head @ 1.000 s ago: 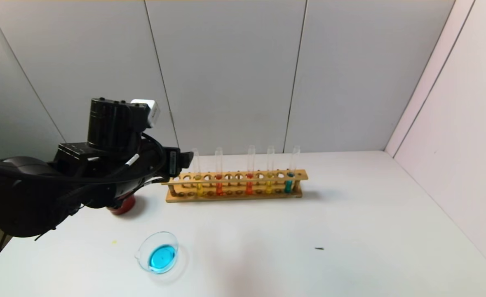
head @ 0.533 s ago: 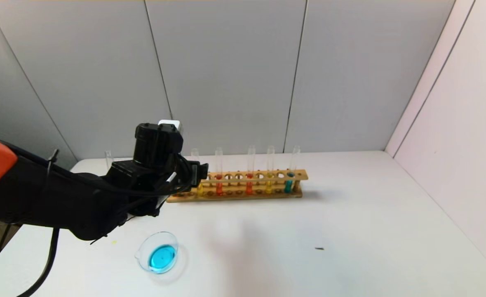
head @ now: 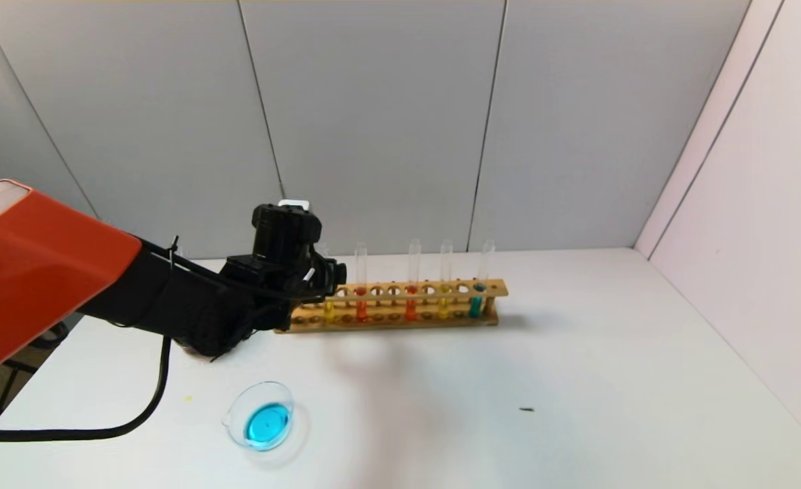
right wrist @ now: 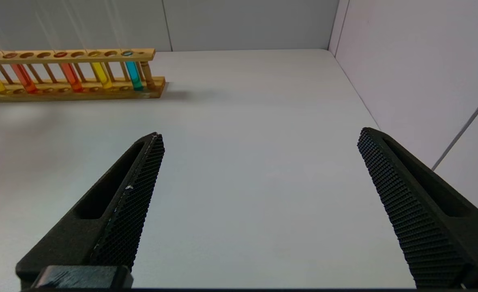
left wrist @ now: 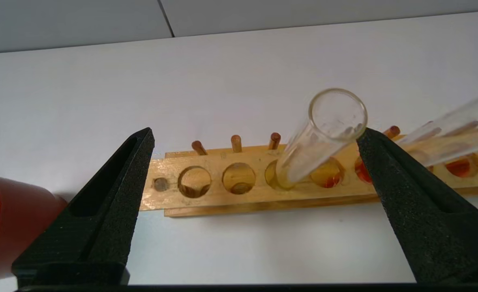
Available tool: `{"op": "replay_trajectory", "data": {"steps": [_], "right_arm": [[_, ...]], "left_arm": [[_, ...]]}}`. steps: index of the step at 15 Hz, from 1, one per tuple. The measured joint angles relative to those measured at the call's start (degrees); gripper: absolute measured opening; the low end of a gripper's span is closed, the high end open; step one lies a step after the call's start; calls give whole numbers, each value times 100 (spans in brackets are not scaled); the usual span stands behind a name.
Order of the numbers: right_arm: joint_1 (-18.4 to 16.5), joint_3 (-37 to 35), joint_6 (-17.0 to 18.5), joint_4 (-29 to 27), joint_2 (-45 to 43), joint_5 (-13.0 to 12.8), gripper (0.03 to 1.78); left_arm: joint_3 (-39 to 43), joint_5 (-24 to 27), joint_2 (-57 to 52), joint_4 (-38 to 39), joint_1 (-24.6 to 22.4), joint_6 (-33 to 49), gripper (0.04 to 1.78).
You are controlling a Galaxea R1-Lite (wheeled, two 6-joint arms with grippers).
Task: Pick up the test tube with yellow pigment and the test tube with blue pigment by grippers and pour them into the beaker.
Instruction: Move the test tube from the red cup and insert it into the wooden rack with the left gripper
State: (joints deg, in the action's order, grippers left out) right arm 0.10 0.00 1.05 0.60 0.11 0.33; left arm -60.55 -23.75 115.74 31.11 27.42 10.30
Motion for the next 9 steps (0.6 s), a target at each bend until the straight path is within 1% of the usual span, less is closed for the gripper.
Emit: {"op": "replay_trajectory", "data": {"steps": [3, 7, 9], "right_arm": [[0, 0, 0, 0, 0, -2, 174], [1, 0, 0, 0, 0, -4, 174], [1, 0, -1, 0, 0, -2, 174]], "left_arm": [[-373, 0, 234, -162, -16, -5, 175], [-518, 0, 341, -212, 0, -5, 174], [-524, -1, 356, -197, 0, 4, 165]]}}
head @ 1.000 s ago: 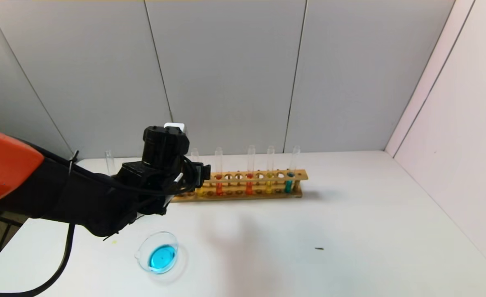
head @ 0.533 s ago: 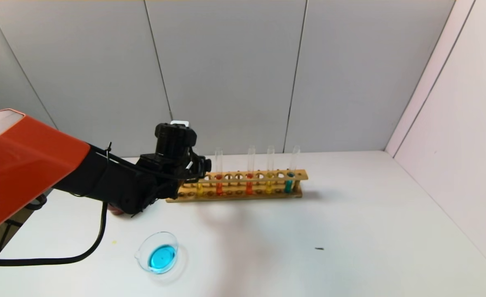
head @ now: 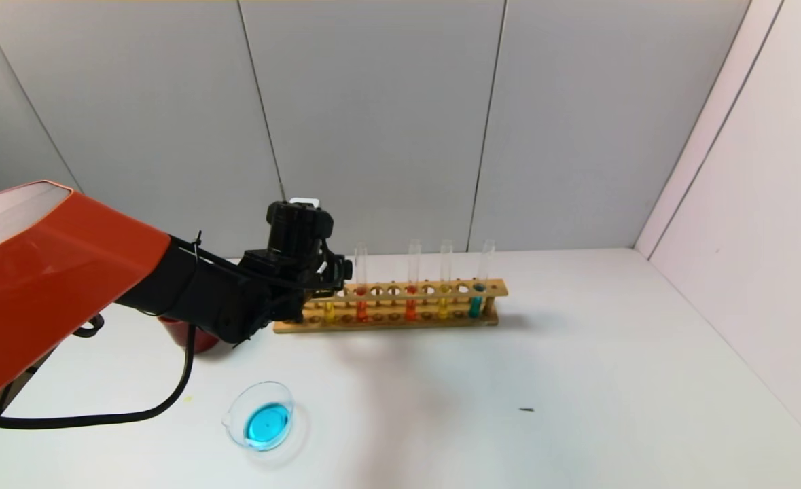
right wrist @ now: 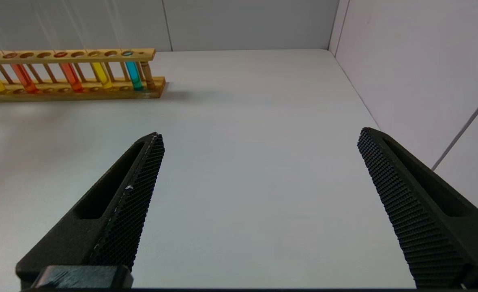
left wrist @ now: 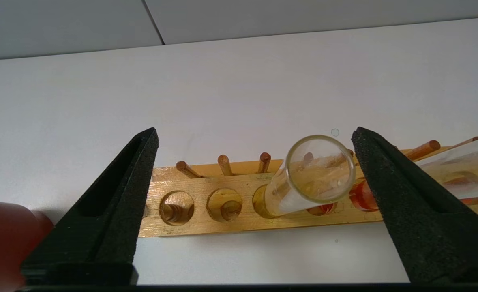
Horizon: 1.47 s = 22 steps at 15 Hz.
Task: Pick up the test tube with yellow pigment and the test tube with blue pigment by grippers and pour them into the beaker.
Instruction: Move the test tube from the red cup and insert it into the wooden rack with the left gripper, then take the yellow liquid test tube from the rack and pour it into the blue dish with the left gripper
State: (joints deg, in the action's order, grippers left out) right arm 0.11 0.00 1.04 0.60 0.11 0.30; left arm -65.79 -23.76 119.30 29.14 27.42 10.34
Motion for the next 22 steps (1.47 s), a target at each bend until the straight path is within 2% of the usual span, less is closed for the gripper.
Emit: {"op": "replay_trajectory", "data": {"steps": [3, 7, 9, 18, 22], "right_arm": [[-4, 0, 1, 0, 0, 0, 174], [-1, 0, 0, 0, 0, -4, 174], [-1, 0, 1, 0, 0, 0, 174], [-1, 0, 0, 0, 0, 0, 174], [0, 0, 1, 0, 0, 0, 174]], "left_arm": [[28, 0, -26, -11, 17, -9, 132], [33, 1, -63, -12, 34, -17, 59], [39, 12, -72, -17, 37, -20, 34], [-55, -16, -155, -39, 190, -240, 32], [-402, -55, -317, -452, 246, -266, 32]]}}
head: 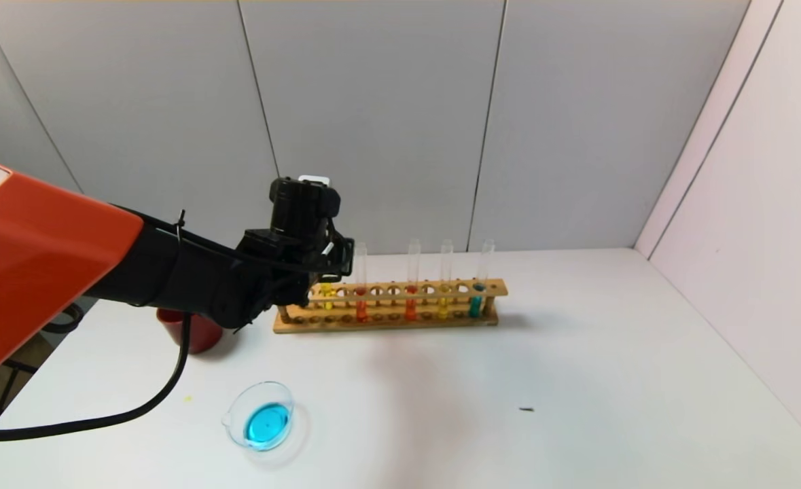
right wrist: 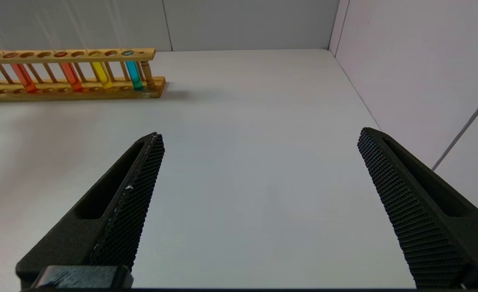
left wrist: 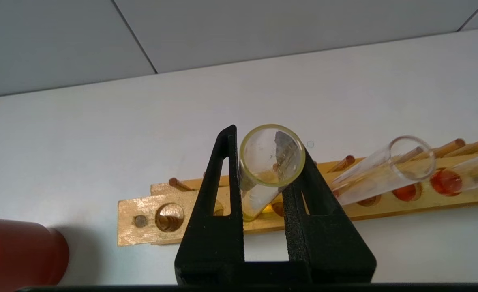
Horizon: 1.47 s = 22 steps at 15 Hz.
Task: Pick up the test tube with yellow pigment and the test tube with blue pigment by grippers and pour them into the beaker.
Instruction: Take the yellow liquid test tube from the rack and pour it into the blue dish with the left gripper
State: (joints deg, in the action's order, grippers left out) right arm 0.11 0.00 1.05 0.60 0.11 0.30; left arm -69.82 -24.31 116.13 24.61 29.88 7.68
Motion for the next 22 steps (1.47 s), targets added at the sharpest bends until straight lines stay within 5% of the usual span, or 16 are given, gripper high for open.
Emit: {"op": "replay_trajectory", "data": {"steps": [13, 22], "right_arm": [[-1, 0, -1, 0, 0, 0, 174], [0, 0, 0, 0, 0, -1, 174]], "left_arm": [[-1326, -110, -485, -1167, -12, -234, 32], [-1423, -102, -1891, -3390, -306, -1787, 32]]}}
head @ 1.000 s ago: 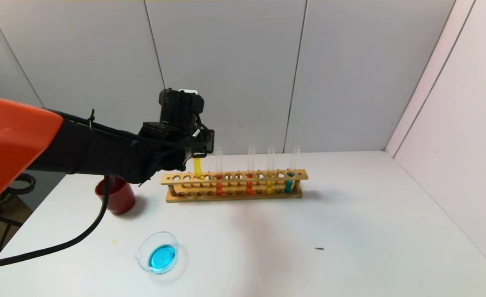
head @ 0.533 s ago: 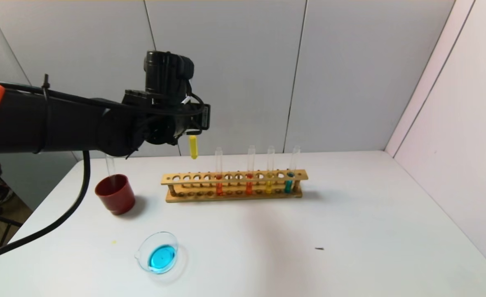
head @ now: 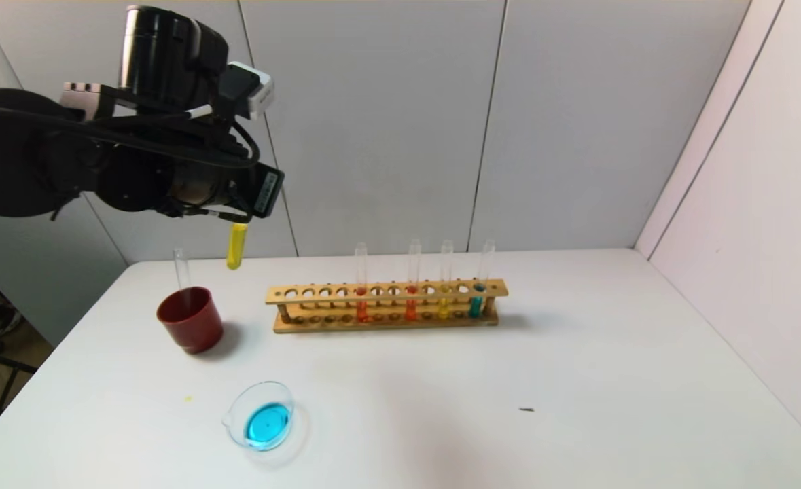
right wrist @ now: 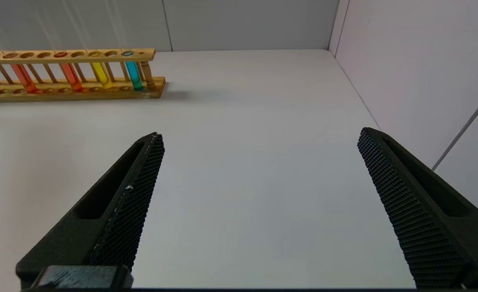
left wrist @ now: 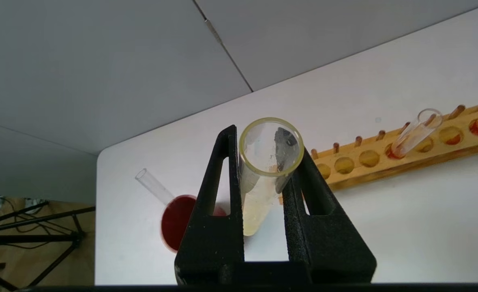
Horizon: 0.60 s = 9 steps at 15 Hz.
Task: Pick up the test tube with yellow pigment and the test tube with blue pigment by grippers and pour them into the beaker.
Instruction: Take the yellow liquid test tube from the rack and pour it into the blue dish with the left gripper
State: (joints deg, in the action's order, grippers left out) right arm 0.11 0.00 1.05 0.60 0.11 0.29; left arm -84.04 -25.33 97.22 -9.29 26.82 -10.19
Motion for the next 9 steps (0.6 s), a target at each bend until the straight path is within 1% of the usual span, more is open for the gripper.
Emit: {"op": "replay_trajectory", "data": {"steps": [4, 9], "right_arm": [[-1, 0, 0, 0, 0, 0, 174], [-1, 0, -1, 0, 0, 1, 174]], "left_arm": [[636, 158, -549, -171, -199, -573, 32], [1549, 265, -852, -165, -260, -852, 32]]}}
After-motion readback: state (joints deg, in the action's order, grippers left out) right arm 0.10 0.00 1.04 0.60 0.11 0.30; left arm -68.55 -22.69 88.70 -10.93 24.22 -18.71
